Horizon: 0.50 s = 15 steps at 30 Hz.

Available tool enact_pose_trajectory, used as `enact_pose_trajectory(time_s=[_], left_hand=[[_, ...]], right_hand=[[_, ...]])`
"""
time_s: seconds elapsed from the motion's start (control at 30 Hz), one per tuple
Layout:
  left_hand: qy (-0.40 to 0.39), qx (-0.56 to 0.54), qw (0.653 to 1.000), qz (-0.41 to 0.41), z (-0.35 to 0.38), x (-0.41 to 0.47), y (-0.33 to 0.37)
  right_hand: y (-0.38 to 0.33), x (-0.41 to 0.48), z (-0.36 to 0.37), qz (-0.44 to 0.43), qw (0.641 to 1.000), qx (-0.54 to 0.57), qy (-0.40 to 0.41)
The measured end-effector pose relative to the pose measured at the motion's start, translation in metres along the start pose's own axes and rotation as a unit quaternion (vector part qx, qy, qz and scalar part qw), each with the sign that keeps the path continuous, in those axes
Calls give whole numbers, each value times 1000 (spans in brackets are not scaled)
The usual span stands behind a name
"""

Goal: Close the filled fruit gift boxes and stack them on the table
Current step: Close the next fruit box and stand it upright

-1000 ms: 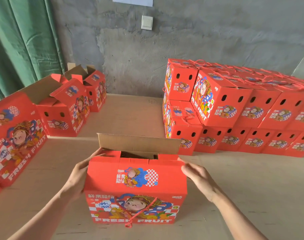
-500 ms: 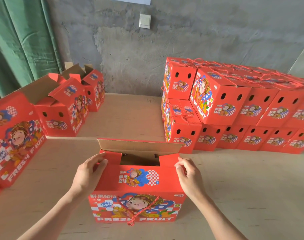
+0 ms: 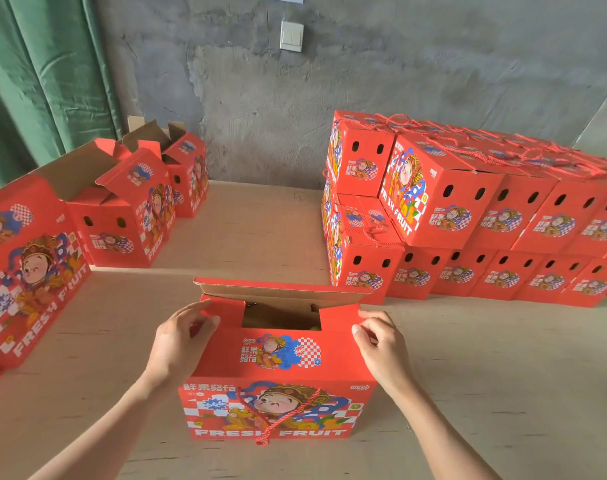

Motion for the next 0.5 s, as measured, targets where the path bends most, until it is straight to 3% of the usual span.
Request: enact_pose_trajectory(time_s=[0.13,0.4,0.5], left_hand=[[-17,-32,999,-3,-1,1,-2],[-26,-80,995,-58,4,6,-4],[-38,-151,983,-98,5,7,-8]], right_hand=[[-3,-5,0,-1,999,53,6],[-1,1,2,92,990,103,-6],[-2,3,2,118,979,164,-28]])
Point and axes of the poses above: each hand's wrist, its own x-axis towards the middle knuckle, its own z-axis out of the palm, y = z × x, the point moved 2 cm from there along x, towards the middle knuckle, and after that the axes turned 12 degrees about -z, right-handed, at the moved point
